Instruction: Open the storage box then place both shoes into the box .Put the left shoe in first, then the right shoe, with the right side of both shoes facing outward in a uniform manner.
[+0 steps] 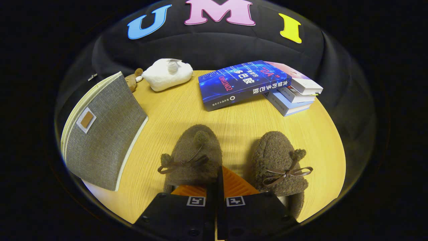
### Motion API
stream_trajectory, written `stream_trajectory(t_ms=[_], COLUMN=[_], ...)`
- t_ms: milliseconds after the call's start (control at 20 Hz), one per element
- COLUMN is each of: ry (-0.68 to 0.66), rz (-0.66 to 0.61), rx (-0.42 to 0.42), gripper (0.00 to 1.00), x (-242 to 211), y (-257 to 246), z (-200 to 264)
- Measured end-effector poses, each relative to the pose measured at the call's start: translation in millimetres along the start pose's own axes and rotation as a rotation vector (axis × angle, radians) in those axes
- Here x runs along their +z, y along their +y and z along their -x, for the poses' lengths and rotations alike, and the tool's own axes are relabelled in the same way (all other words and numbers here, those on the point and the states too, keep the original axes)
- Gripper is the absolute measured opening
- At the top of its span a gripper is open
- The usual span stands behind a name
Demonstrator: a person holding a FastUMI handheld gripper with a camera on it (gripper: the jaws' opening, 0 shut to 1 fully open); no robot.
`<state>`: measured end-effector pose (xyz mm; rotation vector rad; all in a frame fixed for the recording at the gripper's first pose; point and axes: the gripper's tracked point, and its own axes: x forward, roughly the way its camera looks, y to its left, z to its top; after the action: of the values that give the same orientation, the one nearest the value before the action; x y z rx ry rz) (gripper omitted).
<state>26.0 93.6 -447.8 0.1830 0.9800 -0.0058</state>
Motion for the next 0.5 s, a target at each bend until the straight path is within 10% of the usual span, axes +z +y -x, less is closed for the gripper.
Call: stream_trajectory(t_ms=[500], ry=[-0.127], rz=[-0.171], rx=[0.039], gripper=[0.08], x=[75], y=[30], z=[84])
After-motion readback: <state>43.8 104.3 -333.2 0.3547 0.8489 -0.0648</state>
